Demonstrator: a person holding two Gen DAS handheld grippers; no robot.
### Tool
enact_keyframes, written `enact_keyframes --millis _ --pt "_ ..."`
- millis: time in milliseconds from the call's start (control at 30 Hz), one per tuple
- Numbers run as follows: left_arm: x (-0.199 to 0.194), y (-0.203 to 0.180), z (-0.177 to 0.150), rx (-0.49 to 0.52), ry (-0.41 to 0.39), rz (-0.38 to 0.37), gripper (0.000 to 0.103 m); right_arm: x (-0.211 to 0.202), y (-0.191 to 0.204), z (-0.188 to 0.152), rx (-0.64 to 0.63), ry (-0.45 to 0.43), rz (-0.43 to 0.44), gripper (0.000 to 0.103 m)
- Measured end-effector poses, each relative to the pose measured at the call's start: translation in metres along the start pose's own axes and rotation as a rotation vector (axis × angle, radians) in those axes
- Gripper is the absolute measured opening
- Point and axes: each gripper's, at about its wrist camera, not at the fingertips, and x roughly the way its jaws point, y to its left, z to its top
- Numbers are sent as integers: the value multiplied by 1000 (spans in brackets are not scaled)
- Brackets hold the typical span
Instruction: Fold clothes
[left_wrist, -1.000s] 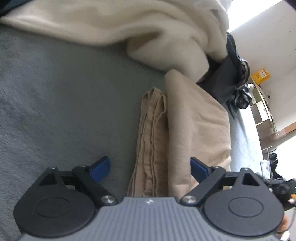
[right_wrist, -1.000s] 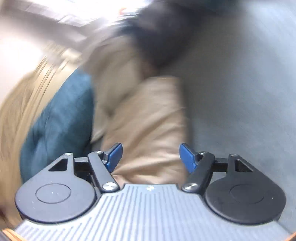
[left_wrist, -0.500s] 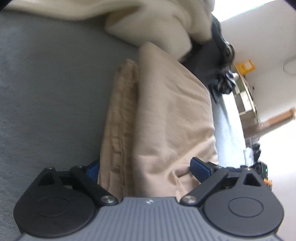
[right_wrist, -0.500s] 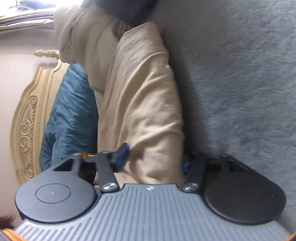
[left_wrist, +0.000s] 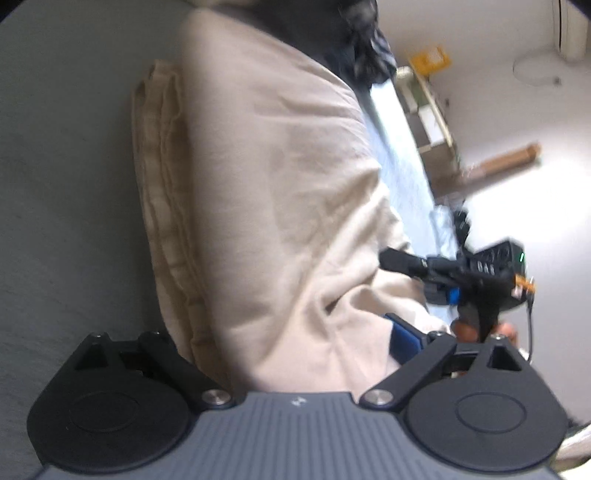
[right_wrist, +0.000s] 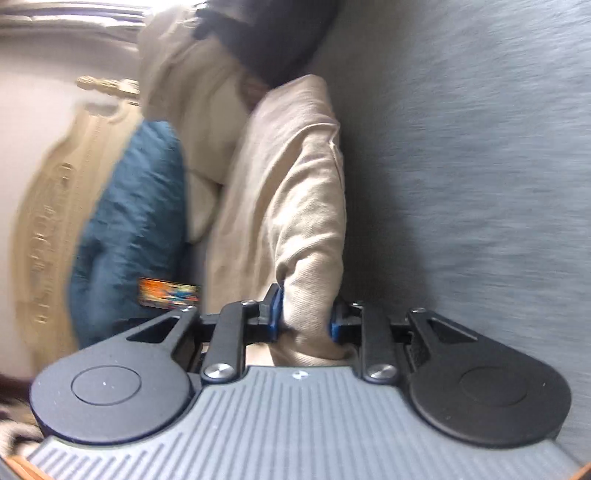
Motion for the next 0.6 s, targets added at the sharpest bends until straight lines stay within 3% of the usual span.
enact_keyframes --millis 67,133,267,333,400,500,600 --pt "-9 -2 1 26 9 26 97 -4 -8 0 19 -1 -79 41" --pt "-29 3 3 14 -3 42 97 -7 -6 1 26 -11 -92 41" --pt "-79 19 11 -24 -113 87 97 -27 28 -1 -148 -125 -185 44" --pt "-95 30 21 -81 -178 92 96 -37 55 -9 -319 -182 -198 44" --pt "-103 38 32 -141 -224 80 94 -35 88 -25 -554 -179 -174 44" --pt "-98 45 51 -197 -267 73 88 -8 138 -60 -915 -92 -141 48" --pt "-85 47 68 -212 -284 121 84 24 164 -90 -1200 0 -117 56"
